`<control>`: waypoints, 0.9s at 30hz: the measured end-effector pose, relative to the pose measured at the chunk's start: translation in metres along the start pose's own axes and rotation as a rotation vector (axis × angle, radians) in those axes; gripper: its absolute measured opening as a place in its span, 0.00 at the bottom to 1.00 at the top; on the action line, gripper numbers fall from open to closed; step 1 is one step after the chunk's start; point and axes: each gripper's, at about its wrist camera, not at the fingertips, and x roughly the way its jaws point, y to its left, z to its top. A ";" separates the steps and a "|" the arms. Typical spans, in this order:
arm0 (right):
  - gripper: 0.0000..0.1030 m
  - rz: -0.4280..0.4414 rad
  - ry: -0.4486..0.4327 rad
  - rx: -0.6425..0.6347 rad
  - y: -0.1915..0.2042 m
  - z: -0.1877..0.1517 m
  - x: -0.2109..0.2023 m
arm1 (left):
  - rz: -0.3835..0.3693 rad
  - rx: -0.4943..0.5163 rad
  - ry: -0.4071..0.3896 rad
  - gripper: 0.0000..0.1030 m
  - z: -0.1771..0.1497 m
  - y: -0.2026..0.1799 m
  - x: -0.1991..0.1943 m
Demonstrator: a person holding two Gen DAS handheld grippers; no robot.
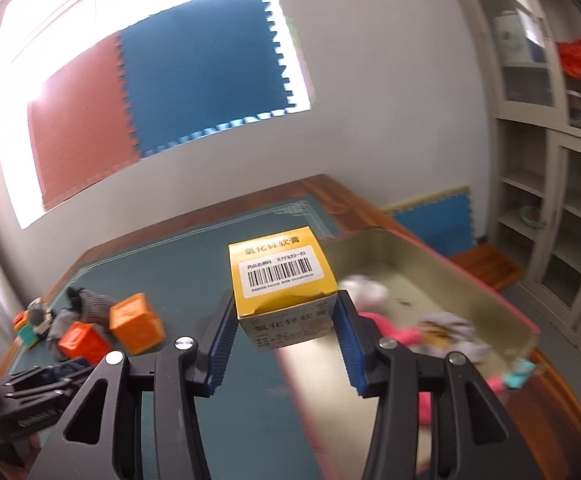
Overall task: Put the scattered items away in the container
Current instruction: 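Carry the yellow box and dark glove to the red tin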
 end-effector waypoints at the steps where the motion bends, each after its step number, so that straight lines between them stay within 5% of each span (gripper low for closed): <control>1: 0.50 -0.015 0.002 0.002 -0.008 -0.001 -0.002 | -0.006 0.006 0.000 0.50 0.001 -0.005 0.000; 9: 0.52 -0.026 0.035 0.005 -0.032 -0.010 -0.007 | -0.041 0.067 -0.003 0.50 0.008 -0.048 0.001; 13: 0.73 -0.017 0.007 0.041 -0.045 -0.009 -0.013 | -0.051 0.093 -0.010 0.50 0.014 -0.067 0.001; 27: 0.73 -0.157 -0.100 0.182 -0.085 -0.008 -0.025 | -0.142 0.173 -0.039 0.50 0.052 -0.141 0.019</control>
